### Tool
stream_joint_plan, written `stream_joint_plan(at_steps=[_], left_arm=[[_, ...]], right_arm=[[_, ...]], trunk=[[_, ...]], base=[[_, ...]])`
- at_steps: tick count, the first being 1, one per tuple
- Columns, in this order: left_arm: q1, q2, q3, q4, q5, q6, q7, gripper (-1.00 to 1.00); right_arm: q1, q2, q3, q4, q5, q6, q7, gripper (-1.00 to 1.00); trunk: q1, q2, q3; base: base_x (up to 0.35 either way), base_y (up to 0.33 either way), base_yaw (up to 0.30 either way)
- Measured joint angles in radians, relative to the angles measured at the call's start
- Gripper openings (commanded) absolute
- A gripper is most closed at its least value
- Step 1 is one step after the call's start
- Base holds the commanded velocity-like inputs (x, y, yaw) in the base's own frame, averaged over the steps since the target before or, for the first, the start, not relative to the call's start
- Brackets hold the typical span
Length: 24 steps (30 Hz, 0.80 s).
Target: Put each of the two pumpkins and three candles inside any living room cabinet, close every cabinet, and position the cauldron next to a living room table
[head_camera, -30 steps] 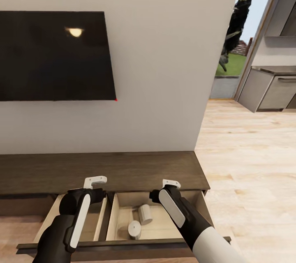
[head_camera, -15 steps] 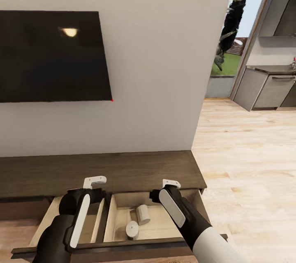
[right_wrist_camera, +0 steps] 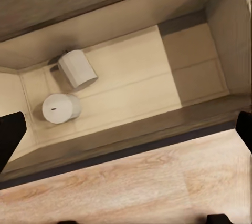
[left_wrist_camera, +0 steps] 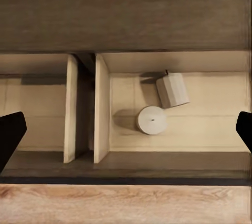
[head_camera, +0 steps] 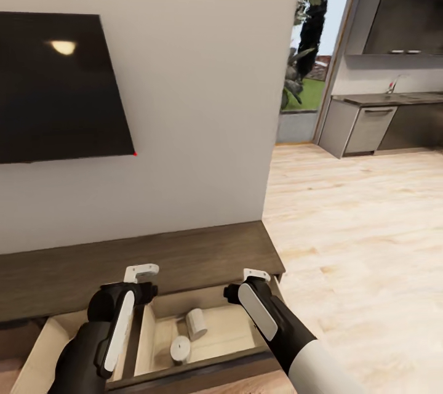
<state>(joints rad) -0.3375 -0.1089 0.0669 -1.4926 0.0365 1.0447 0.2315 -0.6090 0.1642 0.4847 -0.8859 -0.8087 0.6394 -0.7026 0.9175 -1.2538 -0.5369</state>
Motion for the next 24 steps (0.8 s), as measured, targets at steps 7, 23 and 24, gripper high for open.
stream_joint_plan(at_steps=[7, 23, 24], left_arm=[[0.000, 0.000, 0.001, 0.000, -0.001, -0.001, 0.000, 1.00], [0.000, 0.000, -0.001, 0.000, -0.002, -0.002, 0.000, 1.00], [0.000, 0.000, -0.001, 0.000, -0.002, -0.002, 0.000, 1.00]], right_arm=[[0.000, -0.002, -0.001, 0.001, -0.001, 0.000, 0.000, 1.00], [-0.001, -0.003, -0.002, 0.001, -0.002, -0.001, 0.000, 1.00], [-0.001, -0.003, -0.002, 0.001, -0.002, -0.001, 0.000, 1.00]], trunk=[[0.000, 0.000, 0.000], [0.000, 0.000, 0.000], [0.000, 0.000, 0.000]], base=[[0.000, 0.000, -0.285], [0.000, 0.000, -0.285], [0.000, 0.000, -0.285]])
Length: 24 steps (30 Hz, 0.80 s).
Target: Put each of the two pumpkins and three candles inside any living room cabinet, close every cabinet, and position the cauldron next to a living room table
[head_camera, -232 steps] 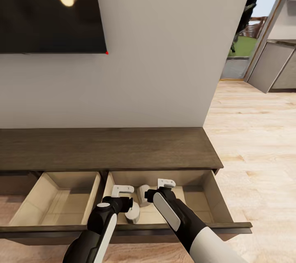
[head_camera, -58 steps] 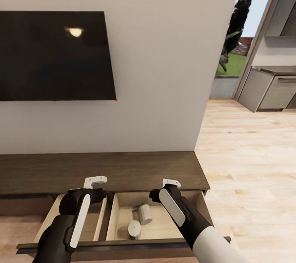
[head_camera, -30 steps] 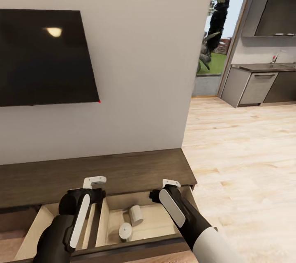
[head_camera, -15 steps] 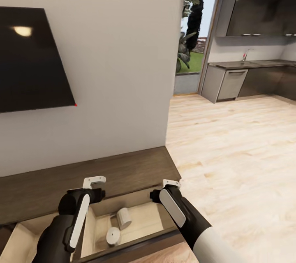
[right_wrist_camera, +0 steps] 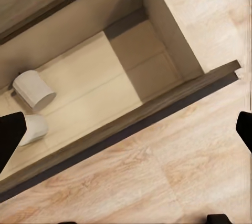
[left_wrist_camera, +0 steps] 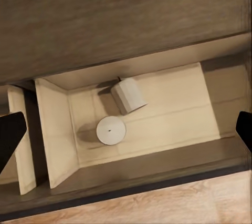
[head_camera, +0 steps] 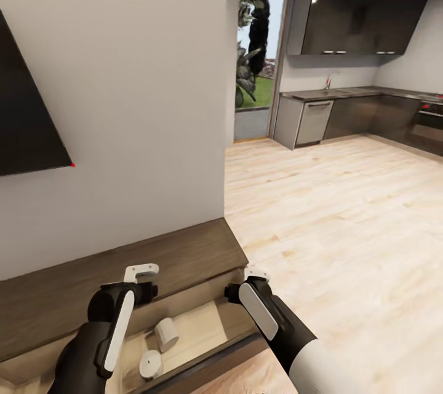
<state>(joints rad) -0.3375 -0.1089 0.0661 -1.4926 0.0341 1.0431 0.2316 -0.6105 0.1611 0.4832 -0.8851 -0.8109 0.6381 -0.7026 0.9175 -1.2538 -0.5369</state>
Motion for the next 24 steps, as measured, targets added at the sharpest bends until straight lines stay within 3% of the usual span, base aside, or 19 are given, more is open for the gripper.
stream_joint_plan(at_steps=[24], left_arm=[[0.000, 0.001, 0.000, 0.000, 0.000, 0.000, 0.000, 1.00]], right_arm=[[0.000, 0.001, 0.000, 0.005, -0.001, 0.000, 0.000, 1.00]], trunk=[[0.000, 0.000, 0.000]], base=[[0.000, 0.000, -0.285]])
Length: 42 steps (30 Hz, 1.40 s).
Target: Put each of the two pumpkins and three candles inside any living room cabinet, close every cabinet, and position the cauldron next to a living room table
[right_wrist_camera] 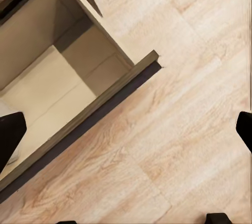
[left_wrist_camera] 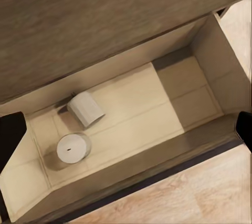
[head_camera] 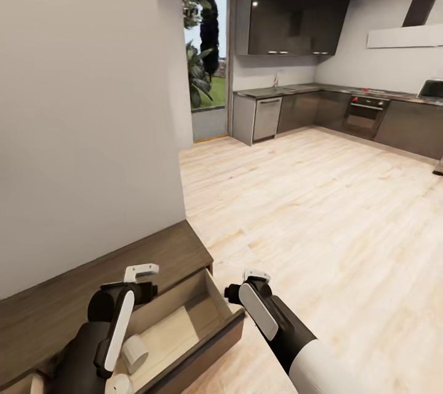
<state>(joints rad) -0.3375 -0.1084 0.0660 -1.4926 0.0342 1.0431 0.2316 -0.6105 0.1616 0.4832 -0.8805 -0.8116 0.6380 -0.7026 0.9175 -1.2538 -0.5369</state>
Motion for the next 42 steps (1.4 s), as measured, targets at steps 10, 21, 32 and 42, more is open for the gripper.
stream_joint_plan(at_steps=[10, 21, 32, 42], left_arm=[[0.000, 0.000, -0.001, 0.000, -0.001, 0.000, 0.000, 1.00], [0.000, -0.001, -0.002, 0.000, -0.002, 0.000, 0.000, 1.00], [0.000, -0.001, -0.003, 0.000, -0.001, 0.000, 0.000, 1.00], [0.000, -0.001, -0.003, 0.000, -0.001, 0.000, 0.000, 1.00]], right_arm=[[-0.009, 0.000, -0.015, 0.006, -0.001, 0.003, 0.000, 1.00], [-0.009, -0.001, -0.023, 0.006, -0.003, 0.003, 0.001, 1.00], [-0.009, -0.001, -0.023, 0.006, -0.005, 0.002, 0.001, 1.00], [-0.009, -0.001, -0.023, 0.006, -0.005, 0.001, 0.001, 1.00]], trunk=[[0.000, 0.000, 0.000], [0.000, 0.000, 0.000], [0.000, 0.000, 0.000], [0.000, 0.000, 0.000]], base=[[0.000, 0.000, -0.285], [0.000, 0.000, -0.285], [0.000, 0.000, -0.285], [0.000, 0.000, -0.284]])
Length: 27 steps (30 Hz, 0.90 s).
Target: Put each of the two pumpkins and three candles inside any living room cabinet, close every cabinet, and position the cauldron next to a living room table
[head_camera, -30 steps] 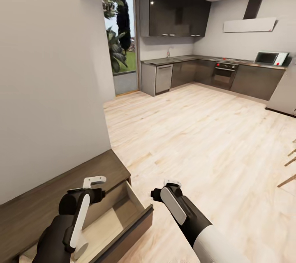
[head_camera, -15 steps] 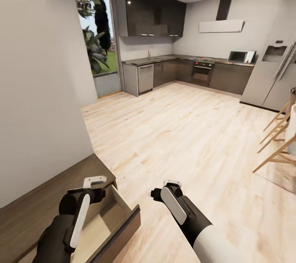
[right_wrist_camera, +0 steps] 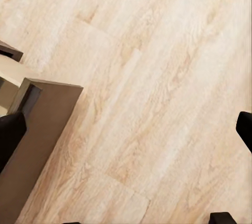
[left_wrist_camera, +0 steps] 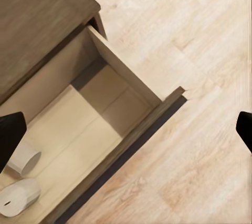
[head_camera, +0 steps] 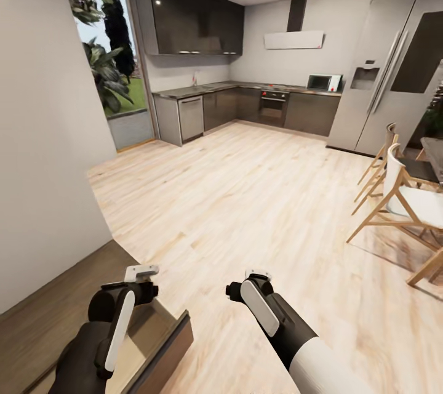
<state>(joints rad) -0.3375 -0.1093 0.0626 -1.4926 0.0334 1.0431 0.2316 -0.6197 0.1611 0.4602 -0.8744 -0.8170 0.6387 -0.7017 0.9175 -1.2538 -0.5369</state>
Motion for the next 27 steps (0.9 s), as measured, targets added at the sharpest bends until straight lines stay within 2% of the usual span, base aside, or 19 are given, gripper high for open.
stream_joint_plan(at_steps=[27], left_arm=[[0.000, -0.001, -0.003, 0.000, -0.001, 0.000, 0.000, 1.00]], right_arm=[[0.000, 0.002, 0.000, 0.000, -0.001, -0.001, -0.001, 1.00]], trunk=[[0.000, 0.000, 0.000]], base=[[0.000, 0.000, -0.284]])
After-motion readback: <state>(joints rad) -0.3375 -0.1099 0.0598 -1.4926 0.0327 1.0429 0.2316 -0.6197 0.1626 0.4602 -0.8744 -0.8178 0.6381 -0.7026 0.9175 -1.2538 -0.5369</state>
